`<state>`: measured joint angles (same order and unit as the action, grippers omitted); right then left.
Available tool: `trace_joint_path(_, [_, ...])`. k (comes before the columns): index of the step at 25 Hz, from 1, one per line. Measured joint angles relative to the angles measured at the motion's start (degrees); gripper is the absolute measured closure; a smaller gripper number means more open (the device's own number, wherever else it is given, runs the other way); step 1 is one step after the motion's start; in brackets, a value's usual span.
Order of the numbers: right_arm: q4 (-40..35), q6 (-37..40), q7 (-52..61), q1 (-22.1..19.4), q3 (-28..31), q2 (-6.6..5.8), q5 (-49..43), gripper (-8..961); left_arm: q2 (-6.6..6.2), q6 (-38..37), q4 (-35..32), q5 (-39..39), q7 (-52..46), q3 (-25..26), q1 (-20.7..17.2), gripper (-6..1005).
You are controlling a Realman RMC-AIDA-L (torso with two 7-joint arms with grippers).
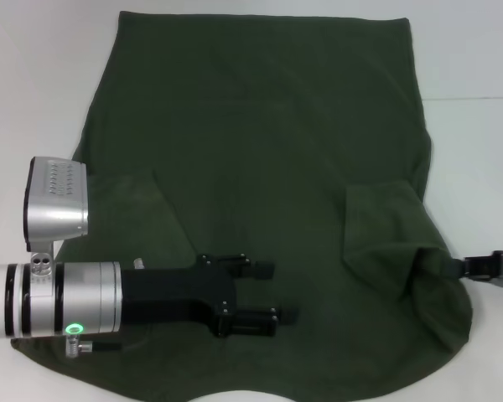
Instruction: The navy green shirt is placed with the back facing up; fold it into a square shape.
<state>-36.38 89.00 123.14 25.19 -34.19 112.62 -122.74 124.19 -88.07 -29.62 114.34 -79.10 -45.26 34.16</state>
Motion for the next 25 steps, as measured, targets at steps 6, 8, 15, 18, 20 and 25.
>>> trace_joint_path(6, [0.1,-0.46,0.06,2.16,-4.11,1.51,-0.04,947,0.0,0.0,-0.04,0.0,0.11,-0.01,0.03,152])
trace_joint_path(8, [0.35,-0.56,0.11,2.88,-4.81,1.92,-0.04,947,0.0,0.0,-0.1,0.0,0.13,0.0,0.03,152])
trace_joint_path(15, [2.52,-1.45,0.19,5.49,-5.98,2.58,-3.18,946,-0.07,0.07,-0.22,0.0,0.24,0.08,0.04,152])
trace_joint_path(18, [3.14,-0.8,0.0,6.04,-6.25,2.36,-4.25,934,-0.08,0.14,-0.25,0.0,0.26,0.08,0.04,152])
trace_joint_path(20, [3.2,0.52,-0.24,6.18,-6.51,2.07,-4.53,922,-0.09,0.33,-0.26,0.0,0.26,0.09,0.04,152])
trace_joint_path(25, [2.53,3.57,-1.36,6.13,-6.19,1.79,-4.43,783,-0.09,0.77,-0.27,0.0,0.15,0.08,0.14,152])
